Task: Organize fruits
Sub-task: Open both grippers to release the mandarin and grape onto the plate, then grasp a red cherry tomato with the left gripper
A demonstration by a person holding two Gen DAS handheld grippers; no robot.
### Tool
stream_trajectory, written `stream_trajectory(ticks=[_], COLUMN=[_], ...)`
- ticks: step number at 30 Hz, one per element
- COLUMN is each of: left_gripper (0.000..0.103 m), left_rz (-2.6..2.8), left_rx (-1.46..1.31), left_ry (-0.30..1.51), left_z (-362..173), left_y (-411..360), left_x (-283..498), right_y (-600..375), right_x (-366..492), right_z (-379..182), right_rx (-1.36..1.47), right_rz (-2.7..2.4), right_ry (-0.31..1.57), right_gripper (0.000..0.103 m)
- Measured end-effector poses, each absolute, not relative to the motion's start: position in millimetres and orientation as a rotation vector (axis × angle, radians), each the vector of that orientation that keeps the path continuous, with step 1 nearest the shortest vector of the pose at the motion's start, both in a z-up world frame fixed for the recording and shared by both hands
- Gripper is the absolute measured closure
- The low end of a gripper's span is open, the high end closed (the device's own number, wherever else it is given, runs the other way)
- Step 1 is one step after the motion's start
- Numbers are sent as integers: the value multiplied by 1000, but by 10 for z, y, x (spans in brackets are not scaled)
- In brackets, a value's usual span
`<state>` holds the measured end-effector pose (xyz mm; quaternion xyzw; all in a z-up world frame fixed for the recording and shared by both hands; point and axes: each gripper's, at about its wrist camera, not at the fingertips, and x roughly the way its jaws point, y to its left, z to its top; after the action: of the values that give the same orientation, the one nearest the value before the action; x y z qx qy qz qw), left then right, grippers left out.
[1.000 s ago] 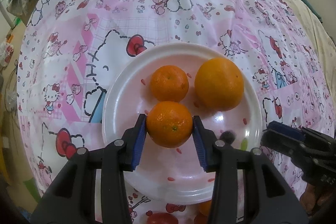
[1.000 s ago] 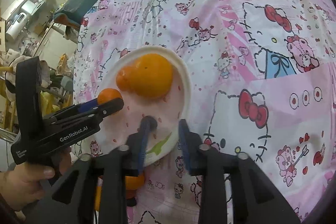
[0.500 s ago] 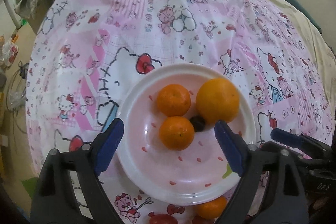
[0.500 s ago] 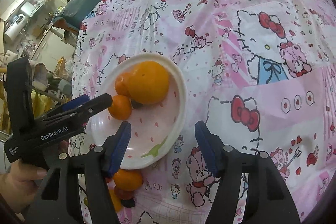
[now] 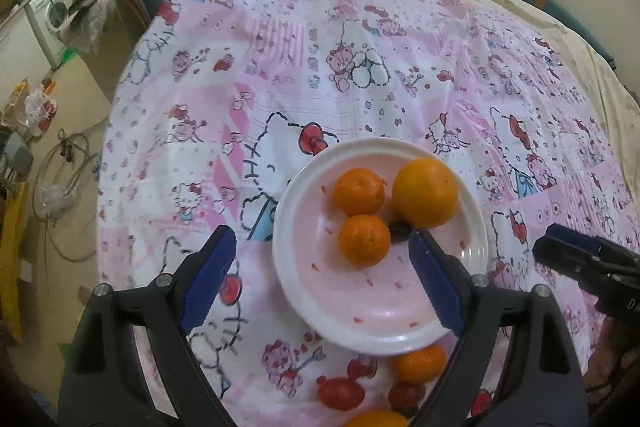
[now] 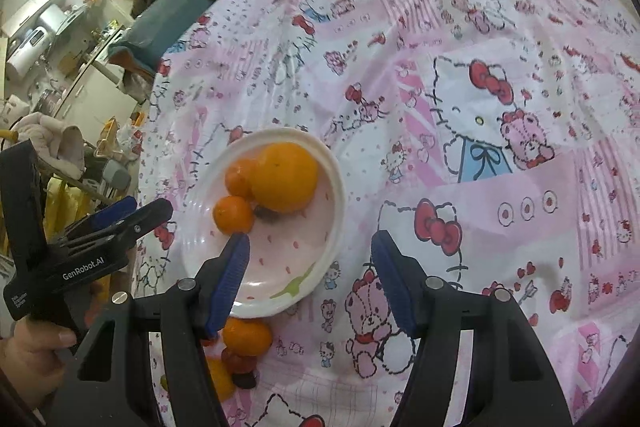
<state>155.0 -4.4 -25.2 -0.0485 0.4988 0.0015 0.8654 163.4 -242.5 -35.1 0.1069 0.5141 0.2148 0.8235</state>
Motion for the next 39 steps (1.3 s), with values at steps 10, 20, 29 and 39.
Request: stream_trajectory(ticks=[10, 20, 29, 39], left_gripper=[17, 17, 17, 17], left_rz=[11, 71, 136, 85], left_rx=[-172, -210, -352, -376], left_ry=[1048, 1055, 1120, 1262], left_z=[-106, -70, -290, -649], left_y=[33, 249, 430, 224], left_x=[1104, 715, 627, 739], right_y=[-2405, -2536, -2566, -2494], right_x=[1265, 907, 881, 938], right_z=[-100, -207, -470, -585], right_rx=[212, 263, 314, 307], right_rz=[472, 451, 382, 362], right_ry=[1058, 1093, 1175, 1201], right_gripper=[37, 37, 37, 37])
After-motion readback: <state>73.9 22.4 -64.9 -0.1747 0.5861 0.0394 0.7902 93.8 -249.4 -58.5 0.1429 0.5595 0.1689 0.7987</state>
